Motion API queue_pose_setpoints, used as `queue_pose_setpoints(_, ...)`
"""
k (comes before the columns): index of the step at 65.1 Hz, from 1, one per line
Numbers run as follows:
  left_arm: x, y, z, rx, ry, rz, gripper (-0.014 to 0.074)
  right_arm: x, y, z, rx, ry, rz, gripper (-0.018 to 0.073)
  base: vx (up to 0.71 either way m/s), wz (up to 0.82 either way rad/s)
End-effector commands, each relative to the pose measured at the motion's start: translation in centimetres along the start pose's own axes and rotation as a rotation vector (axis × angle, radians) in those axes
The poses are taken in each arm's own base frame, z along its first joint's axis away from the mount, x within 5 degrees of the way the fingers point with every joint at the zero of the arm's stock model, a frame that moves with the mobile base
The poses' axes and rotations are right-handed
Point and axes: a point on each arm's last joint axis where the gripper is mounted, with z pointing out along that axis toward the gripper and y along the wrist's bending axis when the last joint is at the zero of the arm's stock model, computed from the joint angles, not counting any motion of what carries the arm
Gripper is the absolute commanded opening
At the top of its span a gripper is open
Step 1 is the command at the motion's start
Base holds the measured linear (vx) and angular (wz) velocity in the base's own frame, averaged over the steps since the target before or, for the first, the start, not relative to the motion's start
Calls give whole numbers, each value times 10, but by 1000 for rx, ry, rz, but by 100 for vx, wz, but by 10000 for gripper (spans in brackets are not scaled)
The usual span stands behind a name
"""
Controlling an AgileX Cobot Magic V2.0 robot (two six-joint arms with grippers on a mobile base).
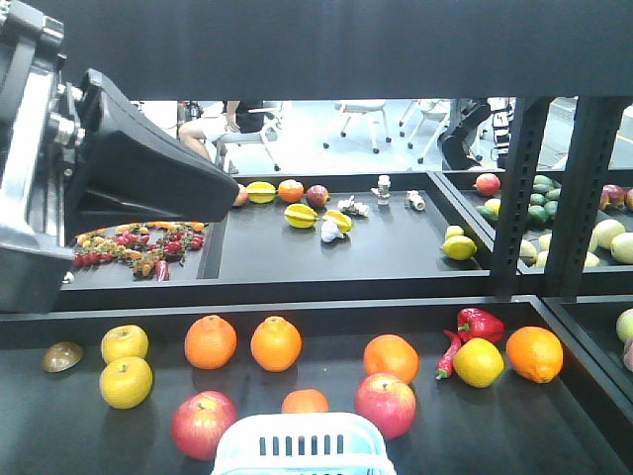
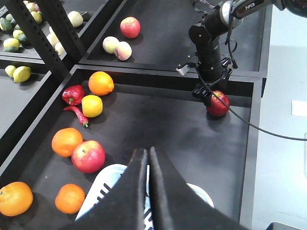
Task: Pick three apples into basket with both arms
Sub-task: 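Close the right gripper on the third red apple and lift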
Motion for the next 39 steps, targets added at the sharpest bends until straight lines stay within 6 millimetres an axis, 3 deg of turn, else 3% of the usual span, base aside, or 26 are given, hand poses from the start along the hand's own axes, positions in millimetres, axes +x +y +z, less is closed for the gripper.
queue_pose_setpoints(1,-10,-7,-14,-7,-83,2,-8,-2,-3,-13,6,-35,7,585,0,0)
queue_pose_setpoints(29,-10,-7,-14,-7,-83,2,-8,-7,-5,15,31,45,29,585,0,0)
queue_pose_setpoints(39,-10,-7,-14,-7,-83,2,-8,-9,-5,21,31,54,38,540,0,0)
